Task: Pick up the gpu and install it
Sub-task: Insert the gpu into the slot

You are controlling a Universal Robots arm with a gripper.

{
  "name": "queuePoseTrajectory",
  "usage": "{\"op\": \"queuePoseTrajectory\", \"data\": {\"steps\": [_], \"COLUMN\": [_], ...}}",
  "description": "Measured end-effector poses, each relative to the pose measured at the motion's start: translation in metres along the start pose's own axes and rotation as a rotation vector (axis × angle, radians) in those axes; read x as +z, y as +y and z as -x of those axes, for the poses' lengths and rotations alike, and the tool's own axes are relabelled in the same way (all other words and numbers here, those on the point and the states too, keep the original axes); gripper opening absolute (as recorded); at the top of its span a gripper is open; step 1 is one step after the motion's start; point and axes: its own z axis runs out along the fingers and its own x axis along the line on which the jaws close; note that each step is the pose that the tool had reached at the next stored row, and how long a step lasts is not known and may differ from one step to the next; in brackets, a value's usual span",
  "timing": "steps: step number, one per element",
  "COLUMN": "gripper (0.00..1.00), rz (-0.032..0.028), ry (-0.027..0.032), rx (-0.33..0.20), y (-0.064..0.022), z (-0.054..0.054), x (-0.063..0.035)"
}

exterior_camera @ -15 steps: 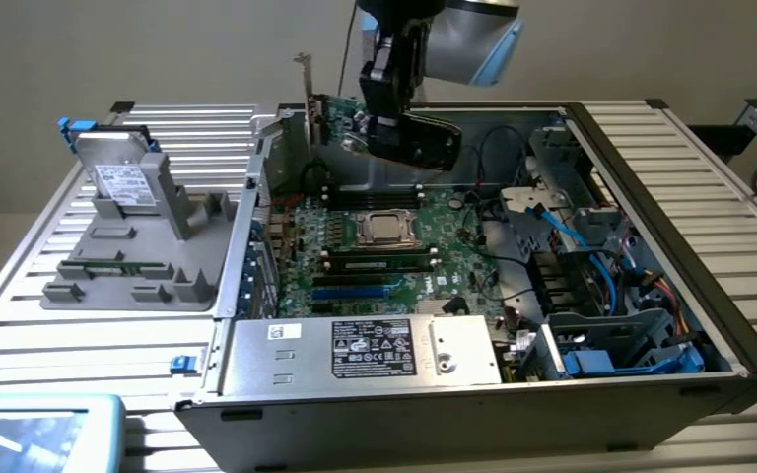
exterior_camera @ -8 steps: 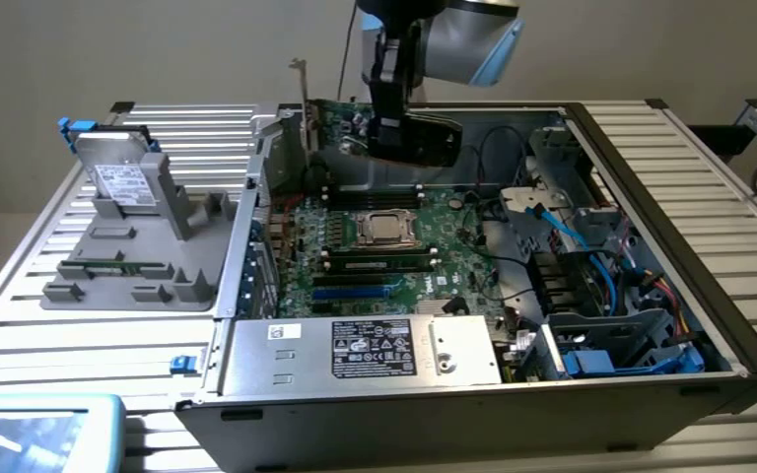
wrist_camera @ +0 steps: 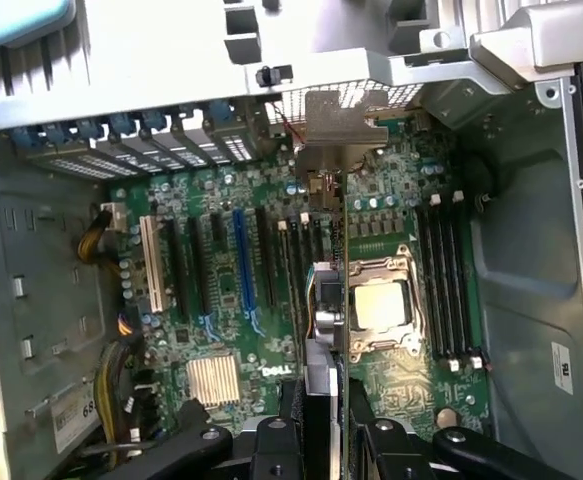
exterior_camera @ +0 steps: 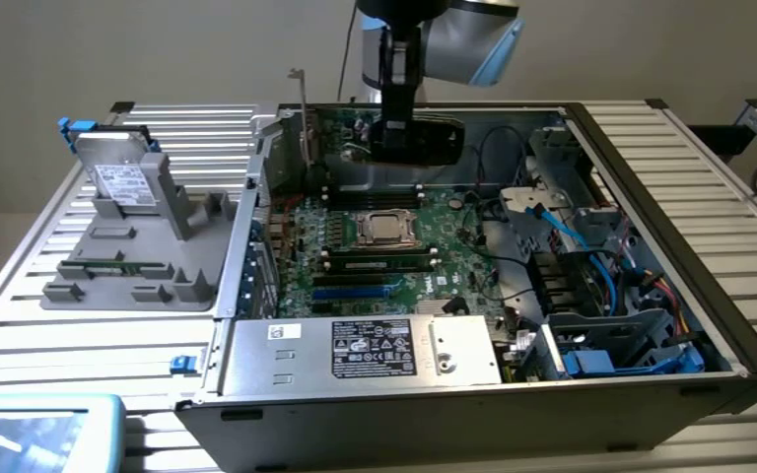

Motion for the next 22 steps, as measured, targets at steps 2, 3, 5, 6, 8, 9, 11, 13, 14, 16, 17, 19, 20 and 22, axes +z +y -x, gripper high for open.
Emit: {"op": "queuePoseTrajectory", "data": {"steps": [2,3,5,6,8,9,11,13,14,16,17,19,20,22], "gripper": [0.28,0.28,0.28,0.28,0.28,0.28,0.28,0.28,0.28,0.28,0.28,0.28,0.28,0.28], "rz": [-0.0054,-0.0064,-0.0075,-0.0077,-0.0076,-0.0077,-0.0076,-0.0085,-0.0091,-0.0102,-0.0102,-0.0103,-0.0103,-0.0103], "ry": [0.0104,0.0151,0.0198,0.0212,0.0214,0.0215,0.0216,0.0238,0.0277,0.0337,0.0343,0.0345,0.0344,0.0343], "rx": [-0.021,-0.030,-0.050,-0.057,-0.057,-0.057,-0.057,-0.058,-0.061,-0.065,-0.066,-0.067,-0.068,-0.069], "y": [0.0000,0.0000,0.0000,0.0001,0.0001,0.0001,0.0001,0.0004,0.0006,0.0014,0.0019,0.0031,0.0037,0.0040], "z": [0.000,0.000,0.000,0.000,0.000,0.000,0.000,0.000,0.000,0.000,0.000,0.000,0.000,-0.001], "x": [0.0001,0.0002,0.0005,0.0005,0.0004,0.0004,0.0005,0.0011,0.0015,0.0028,0.0041,0.0075,0.0093,0.0127]}}
